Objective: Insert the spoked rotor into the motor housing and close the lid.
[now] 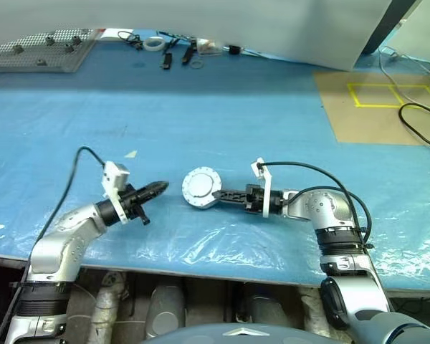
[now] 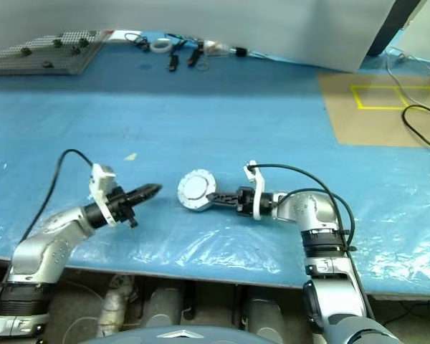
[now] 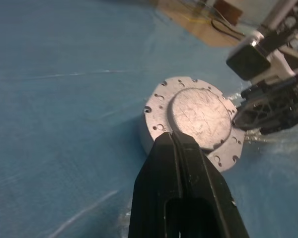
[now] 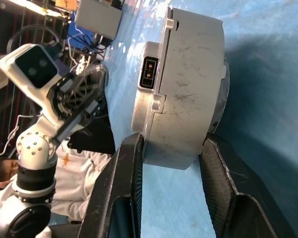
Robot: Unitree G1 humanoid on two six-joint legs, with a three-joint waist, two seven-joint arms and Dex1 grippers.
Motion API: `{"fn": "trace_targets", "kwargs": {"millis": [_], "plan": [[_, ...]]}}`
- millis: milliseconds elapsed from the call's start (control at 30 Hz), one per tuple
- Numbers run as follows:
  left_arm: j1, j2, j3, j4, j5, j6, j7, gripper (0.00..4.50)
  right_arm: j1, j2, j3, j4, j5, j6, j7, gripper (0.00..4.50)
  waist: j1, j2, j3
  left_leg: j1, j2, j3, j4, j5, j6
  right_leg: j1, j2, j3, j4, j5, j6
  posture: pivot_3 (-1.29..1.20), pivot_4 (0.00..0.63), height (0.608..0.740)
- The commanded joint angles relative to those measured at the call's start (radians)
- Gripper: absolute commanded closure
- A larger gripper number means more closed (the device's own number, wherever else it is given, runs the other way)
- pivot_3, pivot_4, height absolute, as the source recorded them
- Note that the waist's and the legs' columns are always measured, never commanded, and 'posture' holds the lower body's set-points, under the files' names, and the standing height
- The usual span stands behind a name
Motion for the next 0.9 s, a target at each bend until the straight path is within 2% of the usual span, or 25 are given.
{"fn": "trace_targets", "kwargs": {"millis": [33, 133, 300, 500, 700, 900], "plan": [[-0.006, -0.016, 0.035, 0.003, -0.025, 0.019, 0.044, 4.50, -0.047, 0.013, -0.049, -0.062, 0.086, -0.004, 0.032, 3.22, 0.000, 0.000, 0.000, 0.000, 0.000, 0.000, 0.001, 0.000, 0.000, -0.001, 0.000, 0.000, 0.001, 0.000, 0.000, 0.00, 0.150, 0.740], [-0.021, -0.055, 0.068, 0.023, -0.084, 0.058, 0.076, 3.86, -0.076, 0.029, -0.079, -0.081, 0.128, 0.012, 0.015, 3.22, 0.001, 0.000, 0.000, 0.000, 0.001, 0.000, 0.001, 0.000, 0.000, 0.000, 0.000, 0.000, 0.002, 0.000, 0.000, 0.00, 0.150, 0.740], [-0.024, -0.111, 0.146, -0.025, -0.288, 0.156, 0.100, 2.19, -0.115, 0.047, -0.110, -0.093, 0.159, 0.021, -0.023, 3.22, 0.000, -0.001, 0.001, 0.000, 0.001, 0.000, 0.005, -0.001, -0.001, 0.000, 0.000, 0.000, 0.005, -0.001, -0.002, 0.00, 0.150, 0.740], [-0.016, -0.149, 0.165, -0.050, -0.362, 0.187, 0.174, 0.12, -0.182, 0.042, -0.148, -0.061, 0.172, 0.001, -0.046, 3.22, 0.001, -0.001, 0.001, 0.000, 0.001, 0.000, 0.006, -0.001, -0.002, 0.000, 0.000, 0.000, 0.005, -0.002, -0.003, 0.00, 0.150, 0.740], [-0.010, -0.125, 0.056, -0.126, -0.379, 0.282, 0.164, 0.06, -0.231, 0.046, -0.163, -0.058, 0.179, 0.000, -0.054, 3.22, 0.002, -0.001, 0.001, 0.000, 0.001, 0.000, 0.006, -0.001, -0.002, 0.000, 0.000, 0.000, 0.005, 0.000, 0.000, 0.00, 0.150, 0.740], [-0.095, -0.186, 0.069, -0.118, -0.435, 0.256, 0.205, 0.06, -0.231, 0.058, -0.170, -0.071, 0.205, 0.019, -0.072, 3.22, 0.001, -0.001, 0.001, 0.000, 0.001, -0.001, 0.006, -0.001, -0.002, 0.000, 0.000, 0.000, 0.005, 0.000, 0.001, 0.00, 0.150, 0.740]]}}
